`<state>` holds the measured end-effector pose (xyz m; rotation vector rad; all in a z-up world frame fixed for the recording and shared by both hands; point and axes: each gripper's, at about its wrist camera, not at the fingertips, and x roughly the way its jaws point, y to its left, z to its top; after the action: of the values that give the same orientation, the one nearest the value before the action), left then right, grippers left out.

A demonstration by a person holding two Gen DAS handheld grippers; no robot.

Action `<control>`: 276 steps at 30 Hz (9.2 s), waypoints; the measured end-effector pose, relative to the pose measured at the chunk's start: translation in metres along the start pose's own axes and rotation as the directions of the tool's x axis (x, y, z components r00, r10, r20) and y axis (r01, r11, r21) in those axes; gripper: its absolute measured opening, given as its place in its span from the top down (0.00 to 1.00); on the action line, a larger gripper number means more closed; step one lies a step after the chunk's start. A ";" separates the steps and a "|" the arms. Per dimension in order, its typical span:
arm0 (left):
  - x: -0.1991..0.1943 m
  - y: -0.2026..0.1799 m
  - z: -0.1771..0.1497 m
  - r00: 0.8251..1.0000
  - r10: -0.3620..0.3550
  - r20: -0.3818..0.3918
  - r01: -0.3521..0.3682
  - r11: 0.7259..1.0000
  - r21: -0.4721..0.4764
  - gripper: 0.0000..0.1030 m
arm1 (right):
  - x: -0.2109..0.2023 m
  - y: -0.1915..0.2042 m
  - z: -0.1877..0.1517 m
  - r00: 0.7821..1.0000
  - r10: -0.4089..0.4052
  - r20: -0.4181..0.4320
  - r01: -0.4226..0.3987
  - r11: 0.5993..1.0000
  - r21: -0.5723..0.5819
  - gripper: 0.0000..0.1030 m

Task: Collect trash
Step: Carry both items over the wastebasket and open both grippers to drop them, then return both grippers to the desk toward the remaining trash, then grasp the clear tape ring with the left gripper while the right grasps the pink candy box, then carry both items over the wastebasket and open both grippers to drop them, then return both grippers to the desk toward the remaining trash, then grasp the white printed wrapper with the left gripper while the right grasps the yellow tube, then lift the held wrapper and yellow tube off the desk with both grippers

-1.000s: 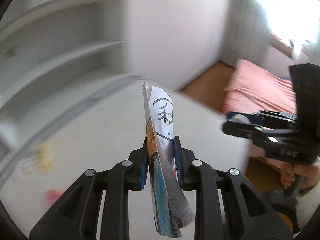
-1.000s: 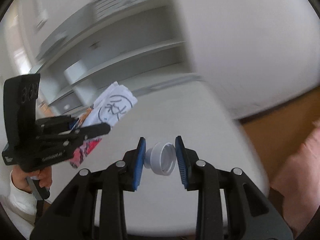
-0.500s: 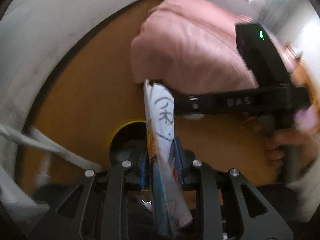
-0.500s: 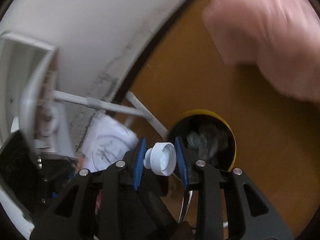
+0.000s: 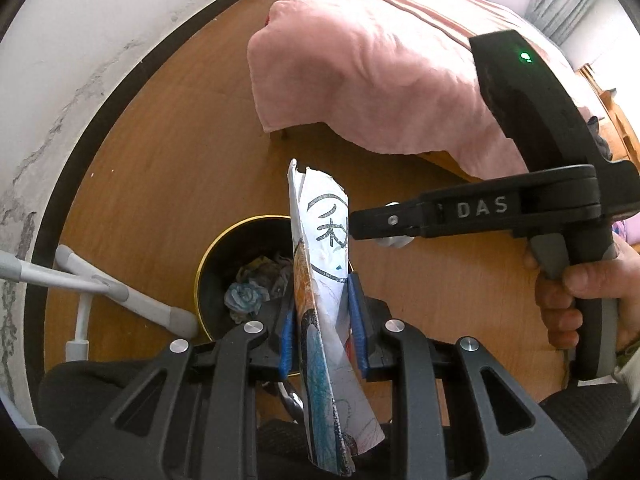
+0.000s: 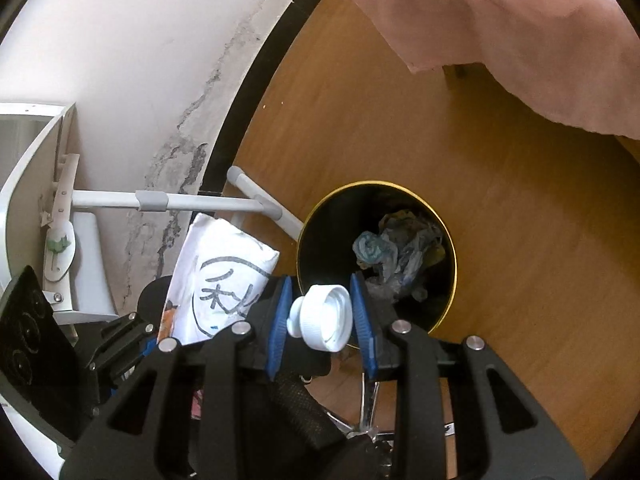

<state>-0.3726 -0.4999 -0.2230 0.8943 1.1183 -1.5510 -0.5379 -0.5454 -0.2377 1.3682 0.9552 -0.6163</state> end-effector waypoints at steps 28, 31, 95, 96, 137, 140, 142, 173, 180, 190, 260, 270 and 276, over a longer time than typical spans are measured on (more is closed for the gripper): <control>-0.377 0.124 -0.161 0.548 0.696 0.464 -0.493 0.716 -0.493 0.06 | -0.135 0.252 -0.056 0.725 -0.044 0.687 0.423 0.816 -0.394 0.07; -0.400 0.170 -0.227 0.510 0.807 0.296 -0.527 0.566 -0.634 0.06 | -0.090 0.319 -0.069 0.812 0.050 0.582 0.368 0.731 -0.575 0.07; -0.422 0.316 -0.288 0.717 0.679 0.156 -0.401 0.585 -0.705 0.65 | 0.010 0.478 -0.155 0.974 0.100 0.205 0.164 0.322 -0.933 0.49; -0.423 0.312 -0.287 0.716 0.680 0.160 -0.401 0.587 -0.703 0.64 | 0.011 0.478 -0.156 0.973 0.102 0.205 0.163 0.325 -0.932 0.49; -0.076 -0.026 -0.015 0.996 0.071 0.058 -0.079 0.985 0.154 0.65 | -0.055 0.009 -0.020 0.977 0.182 0.111 -0.180 0.983 -0.025 0.49; -0.073 -0.029 -0.013 0.997 0.067 0.049 -0.074 0.985 0.154 0.65 | -0.054 0.011 -0.021 0.976 0.194 0.102 -0.191 0.981 -0.034 0.49; -0.070 -0.031 -0.011 0.996 0.077 0.046 -0.084 0.984 0.157 0.64 | -0.055 0.012 -0.021 0.977 0.186 0.103 -0.183 0.982 -0.040 0.48; -0.401 0.189 -0.256 0.575 0.758 0.310 -0.418 0.597 -0.685 0.07 | -0.080 0.306 -0.045 0.882 -0.004 0.471 0.286 0.798 -0.530 0.07; -0.434 0.232 -0.332 0.539 0.828 0.158 -0.454 0.443 -0.773 0.06 | -0.014 0.429 -0.088 0.910 0.040 0.413 0.307 0.606 -0.734 0.07; -0.445 0.314 -0.351 0.604 0.793 0.081 -0.427 0.407 -0.807 0.06 | 0.071 0.580 -0.130 0.960 0.035 0.279 0.238 0.431 -0.870 0.07; -0.396 0.336 -0.279 0.796 0.573 0.195 -0.304 0.658 -0.689 0.84 | 0.090 0.588 -0.145 0.980 -0.144 0.141 0.172 0.232 -0.957 0.79; -0.388 0.352 -0.292 0.816 0.553 0.171 -0.296 0.652 -0.698 0.83 | 0.094 0.588 -0.143 0.981 -0.122 0.149 0.176 0.255 -0.951 0.80; -0.383 0.355 -0.289 0.810 0.567 0.149 -0.324 0.645 -0.692 0.34 | 0.094 0.587 -0.146 0.981 -0.109 0.163 0.186 0.257 -0.948 0.82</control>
<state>0.0697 -0.1452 -0.0362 0.3463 0.9534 -0.7597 -0.0282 -0.3045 0.0016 0.0981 1.1130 -0.0841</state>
